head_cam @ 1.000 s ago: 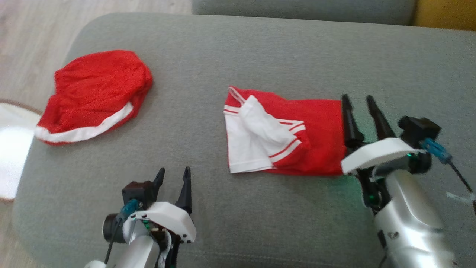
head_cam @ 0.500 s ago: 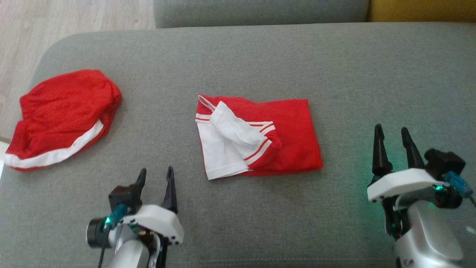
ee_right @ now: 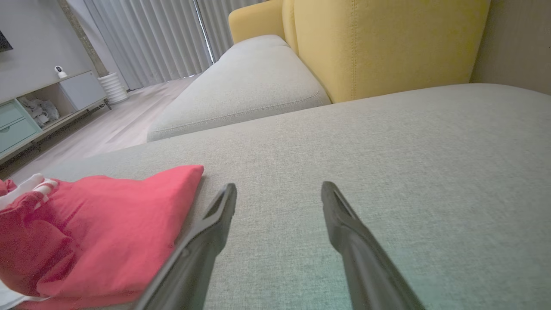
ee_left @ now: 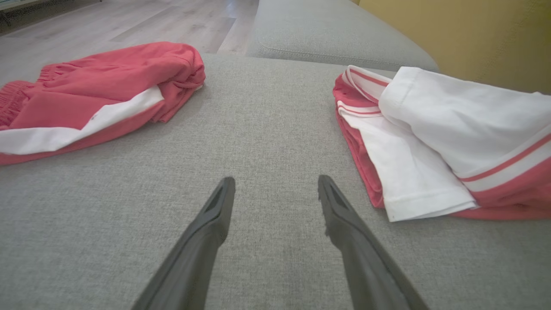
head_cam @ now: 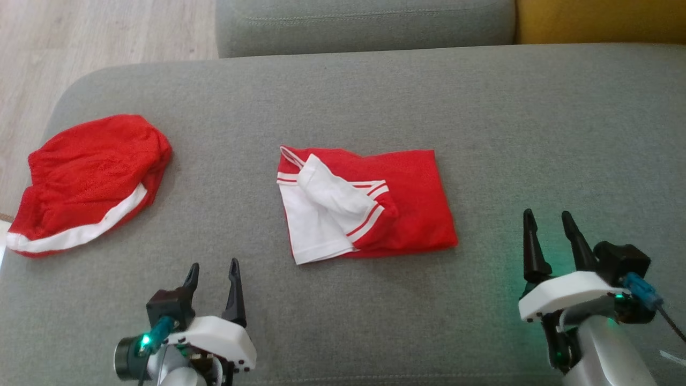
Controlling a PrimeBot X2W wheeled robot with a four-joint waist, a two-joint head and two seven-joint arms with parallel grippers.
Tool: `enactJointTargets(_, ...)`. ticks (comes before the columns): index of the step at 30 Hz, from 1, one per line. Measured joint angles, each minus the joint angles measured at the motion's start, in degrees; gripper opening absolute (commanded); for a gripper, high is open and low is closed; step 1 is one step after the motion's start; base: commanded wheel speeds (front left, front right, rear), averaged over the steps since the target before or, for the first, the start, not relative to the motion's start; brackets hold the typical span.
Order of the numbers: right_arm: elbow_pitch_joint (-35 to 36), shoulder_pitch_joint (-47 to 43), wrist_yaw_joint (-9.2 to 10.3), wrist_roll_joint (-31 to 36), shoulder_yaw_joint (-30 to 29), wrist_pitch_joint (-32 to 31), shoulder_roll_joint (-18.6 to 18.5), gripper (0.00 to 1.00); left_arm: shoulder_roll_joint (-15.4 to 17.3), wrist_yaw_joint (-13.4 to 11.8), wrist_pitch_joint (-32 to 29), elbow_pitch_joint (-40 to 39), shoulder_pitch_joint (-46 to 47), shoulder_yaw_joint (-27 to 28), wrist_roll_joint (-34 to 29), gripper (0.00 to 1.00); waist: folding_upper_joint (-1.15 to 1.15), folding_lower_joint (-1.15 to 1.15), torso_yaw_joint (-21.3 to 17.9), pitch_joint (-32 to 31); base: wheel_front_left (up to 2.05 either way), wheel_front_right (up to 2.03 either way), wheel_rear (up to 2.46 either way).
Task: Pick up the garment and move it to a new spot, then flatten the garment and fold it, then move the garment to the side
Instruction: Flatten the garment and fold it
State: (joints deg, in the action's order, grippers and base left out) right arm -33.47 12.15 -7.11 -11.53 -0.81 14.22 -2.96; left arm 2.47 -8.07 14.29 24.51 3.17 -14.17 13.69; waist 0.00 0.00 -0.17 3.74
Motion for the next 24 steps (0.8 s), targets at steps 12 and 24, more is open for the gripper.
enactJointTargets(12, -1.8, 1.9, 0.00, -3.2, 11.6, -0.1, 0.0, 0.19, 0.0, 0.5, 0.0, -0.3, 0.0, -1.7, 0.7, 1.00, 0.00, 0.00, 4.4, 1.7, 0.00, 0.00, 0.00)
enactJointTargets(24, -3.8, 8.0, 0.00, -6.9, 22.2, -0.7, -0.1, 0.00, 0.0, 0.6, 0.0, -0.3, 0.2, -2.5, 1.6, 1.00, 0.00, 0.00, 11.1, 3.2, 0.00, 0.00, 0.00)
